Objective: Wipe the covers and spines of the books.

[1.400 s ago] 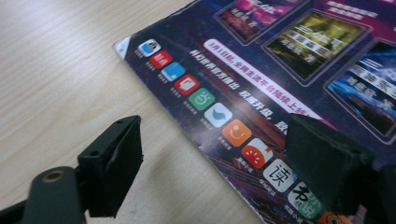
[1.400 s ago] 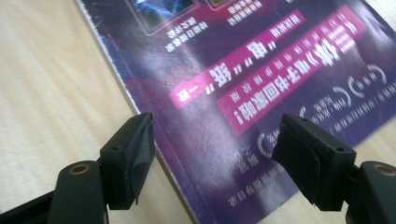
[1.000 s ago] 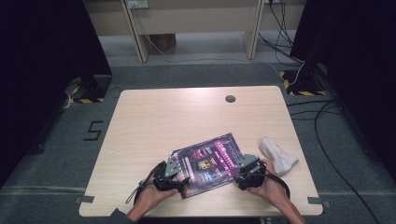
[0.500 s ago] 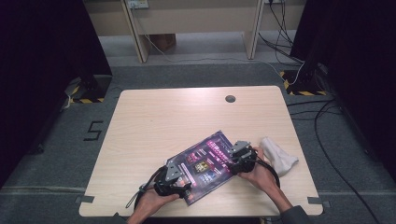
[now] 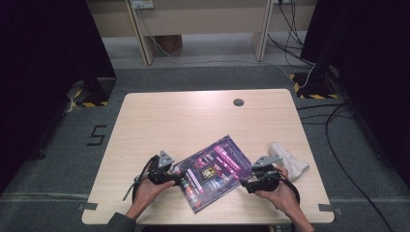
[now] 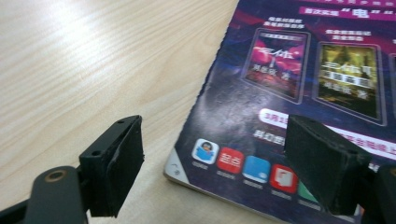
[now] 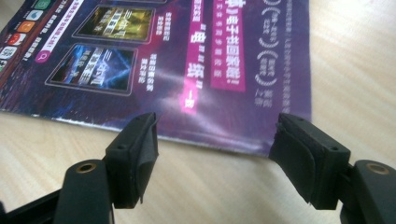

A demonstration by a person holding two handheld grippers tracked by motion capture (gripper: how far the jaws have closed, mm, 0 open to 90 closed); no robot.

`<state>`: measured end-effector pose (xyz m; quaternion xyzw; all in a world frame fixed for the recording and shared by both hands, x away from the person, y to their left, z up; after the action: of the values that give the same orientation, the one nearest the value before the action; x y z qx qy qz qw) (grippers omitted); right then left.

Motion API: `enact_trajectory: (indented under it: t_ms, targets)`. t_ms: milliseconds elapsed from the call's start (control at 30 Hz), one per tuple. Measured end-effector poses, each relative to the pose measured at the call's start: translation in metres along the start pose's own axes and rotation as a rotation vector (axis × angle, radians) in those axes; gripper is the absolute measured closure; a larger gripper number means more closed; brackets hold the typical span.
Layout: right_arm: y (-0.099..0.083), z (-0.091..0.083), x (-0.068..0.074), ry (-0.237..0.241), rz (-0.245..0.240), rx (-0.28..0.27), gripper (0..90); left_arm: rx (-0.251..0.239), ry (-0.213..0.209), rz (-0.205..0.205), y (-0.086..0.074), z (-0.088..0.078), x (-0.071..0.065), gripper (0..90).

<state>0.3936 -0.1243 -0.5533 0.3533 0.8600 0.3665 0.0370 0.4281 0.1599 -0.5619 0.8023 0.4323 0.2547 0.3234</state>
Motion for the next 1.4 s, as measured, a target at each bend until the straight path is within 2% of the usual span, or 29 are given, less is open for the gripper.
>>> enact_trajectory:
  t_ms: [67,133,300,400,533,667,967,1100,1267,1400]
  targets:
    - [-0.005,0.001,0.002,0.019,0.017,0.017,31.4,0.006,0.003,-0.004,0.000,0.005,0.004,19.0]
    - [-0.008,0.004,0.004,0.017,0.021,0.022,30.6,0.010,0.011,-0.002,0.000,0.008,0.009,19.2]
    - [-0.007,0.011,0.004,0.014,0.015,0.032,28.7,0.034,-0.023,0.006,-0.003,0.013,0.009,20.8]
    - [-0.004,0.012,0.002,0.007,0.016,0.029,28.4,0.034,-0.052,-0.001,-0.003,0.012,0.007,26.0]
    - [0.002,0.017,-0.004,-0.029,0.006,0.028,26.9,0.050,-0.078,-0.015,-0.005,0.011,0.005,29.6]
    - [0.009,0.024,-0.011,-0.059,-0.020,0.057,24.2,0.064,-0.092,0.000,-0.007,0.004,-0.002,35.3]
    - [0.029,0.038,-0.030,-0.084,-0.009,0.075,24.5,0.097,-0.128,0.016,-0.016,-0.011,-0.023,41.8]
    - [0.036,0.042,-0.036,-0.081,-0.011,0.065,29.5,0.101,-0.147,-0.003,-0.020,-0.017,-0.034,41.8]
    - [0.043,0.045,-0.043,-0.093,-0.022,0.073,29.6,0.100,-0.156,-0.007,-0.022,-0.021,-0.046,41.3]
    - [0.048,0.048,-0.048,-0.106,-0.020,0.074,29.0,0.097,-0.139,0.007,-0.022,-0.024,-0.054,39.7]
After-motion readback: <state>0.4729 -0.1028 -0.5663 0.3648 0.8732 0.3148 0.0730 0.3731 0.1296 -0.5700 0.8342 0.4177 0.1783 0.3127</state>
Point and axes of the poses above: each handheld gripper's, and its own axes: z roughly forward along the jaws, y roughly out of its top, x roughly to its left, the point moved 9 cm from there along z, roughly forward along the jaws, and after that the axes turned 9 degrees about y, right-handed, at the moved point
